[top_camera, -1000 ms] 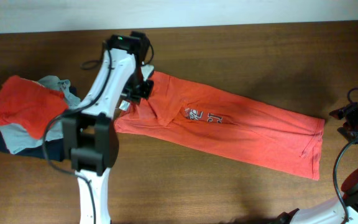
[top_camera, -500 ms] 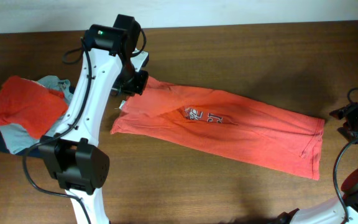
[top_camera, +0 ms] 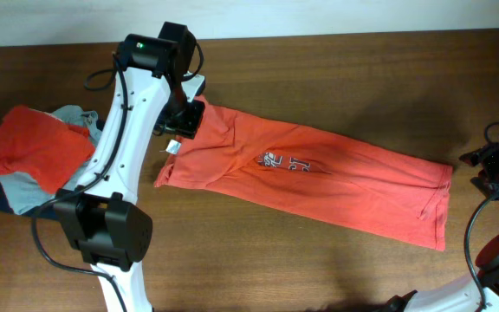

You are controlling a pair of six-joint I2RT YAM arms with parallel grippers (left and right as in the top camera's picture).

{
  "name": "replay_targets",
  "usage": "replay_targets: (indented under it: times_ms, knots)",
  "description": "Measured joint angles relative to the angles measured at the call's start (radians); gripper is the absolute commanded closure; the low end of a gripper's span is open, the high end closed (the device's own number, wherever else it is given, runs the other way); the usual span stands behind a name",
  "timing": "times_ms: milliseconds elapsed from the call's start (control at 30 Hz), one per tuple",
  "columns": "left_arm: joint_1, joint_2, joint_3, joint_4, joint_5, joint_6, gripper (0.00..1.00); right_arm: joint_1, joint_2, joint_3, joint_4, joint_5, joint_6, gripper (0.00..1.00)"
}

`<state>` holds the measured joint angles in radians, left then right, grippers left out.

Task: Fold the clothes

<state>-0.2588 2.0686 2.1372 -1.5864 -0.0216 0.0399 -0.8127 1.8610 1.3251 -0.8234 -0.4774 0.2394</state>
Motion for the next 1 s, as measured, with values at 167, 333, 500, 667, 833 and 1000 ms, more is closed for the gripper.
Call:
replay_targets:
  times_ms: [167, 333, 500, 667, 833, 1000]
  knots:
    - [-0.002, 0.000, -0.004, 0.040, -0.016, 0.001, 0.52, 0.000, 0.000, 0.000, 0.000, 0.000, 0.000, 0.36]
    - [-0.071, -0.001, -0.116, 0.166, -0.023, 0.060, 0.58, 0.000, 0.000, 0.000, 0.000, 0.000, 0.000, 0.35]
    - [-0.213, 0.001, -0.353, 0.359, -0.033, 0.174, 0.59, 0.000, 0.000, 0.000, 0.002, 0.000, 0.000, 0.35]
    - [-0.318, 0.003, -0.545, 0.527, -0.119, 0.223, 0.60, 0.000, 0.000, 0.000, 0.004, 0.000, 0.000, 0.35]
    - [-0.322, 0.003, -0.616, 0.632, -0.156, 0.233, 0.60, 0.000, 0.000, 0.000, 0.003, 0.000, 0.000, 0.35]
    - [-0.322, 0.003, -0.629, 0.718, -0.167, 0.234, 0.59, 0.000, 0.000, 0.000, 0.000, 0.000, 0.000, 0.35]
